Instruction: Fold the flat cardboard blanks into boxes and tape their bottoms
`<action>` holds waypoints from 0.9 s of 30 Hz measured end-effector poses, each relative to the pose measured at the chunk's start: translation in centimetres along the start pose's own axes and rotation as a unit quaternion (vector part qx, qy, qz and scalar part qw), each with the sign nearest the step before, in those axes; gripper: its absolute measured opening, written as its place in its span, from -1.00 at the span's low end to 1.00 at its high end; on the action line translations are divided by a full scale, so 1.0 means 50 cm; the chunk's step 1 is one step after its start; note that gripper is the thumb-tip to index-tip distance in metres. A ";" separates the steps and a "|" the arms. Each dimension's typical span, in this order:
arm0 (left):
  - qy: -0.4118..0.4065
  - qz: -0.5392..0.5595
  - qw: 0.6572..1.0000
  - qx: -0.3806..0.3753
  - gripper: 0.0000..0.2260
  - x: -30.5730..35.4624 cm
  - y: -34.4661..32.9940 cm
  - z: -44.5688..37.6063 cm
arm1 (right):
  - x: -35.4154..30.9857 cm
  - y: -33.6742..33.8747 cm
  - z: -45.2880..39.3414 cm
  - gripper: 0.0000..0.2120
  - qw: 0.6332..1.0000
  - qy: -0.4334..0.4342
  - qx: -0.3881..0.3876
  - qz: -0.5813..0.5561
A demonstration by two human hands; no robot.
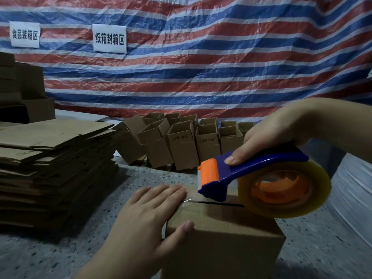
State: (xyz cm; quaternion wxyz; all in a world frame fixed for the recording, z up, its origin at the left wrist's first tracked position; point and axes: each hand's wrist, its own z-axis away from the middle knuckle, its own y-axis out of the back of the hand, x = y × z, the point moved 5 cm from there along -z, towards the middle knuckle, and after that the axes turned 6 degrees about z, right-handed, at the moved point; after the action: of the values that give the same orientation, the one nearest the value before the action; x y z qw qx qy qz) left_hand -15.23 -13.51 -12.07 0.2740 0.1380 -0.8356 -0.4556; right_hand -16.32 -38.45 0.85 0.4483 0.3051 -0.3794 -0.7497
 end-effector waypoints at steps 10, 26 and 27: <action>0.002 0.012 0.999 -0.047 -0.39 0.019 0.012 -0.006 | 0.043 -0.029 0.045 -0.50 0.994 0.011 -0.104 0.009; -0.011 -0.188 0.971 -0.148 0.00 0.112 -0.069 -0.071 | 0.039 -0.027 0.049 -0.49 0.998 0.003 -0.065 0.013; -0.013 -0.199 0.968 -0.150 0.00 0.111 -0.070 -0.070 | 0.043 -0.027 0.048 -0.52 0.997 0.004 -0.072 0.010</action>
State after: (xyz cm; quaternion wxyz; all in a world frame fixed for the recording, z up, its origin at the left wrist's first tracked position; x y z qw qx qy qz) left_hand -17.75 -20.51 -11.63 0.1844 0.2524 -0.7170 -0.6231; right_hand -19.71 -39.27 0.71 0.4783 0.2709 -0.3259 -0.7692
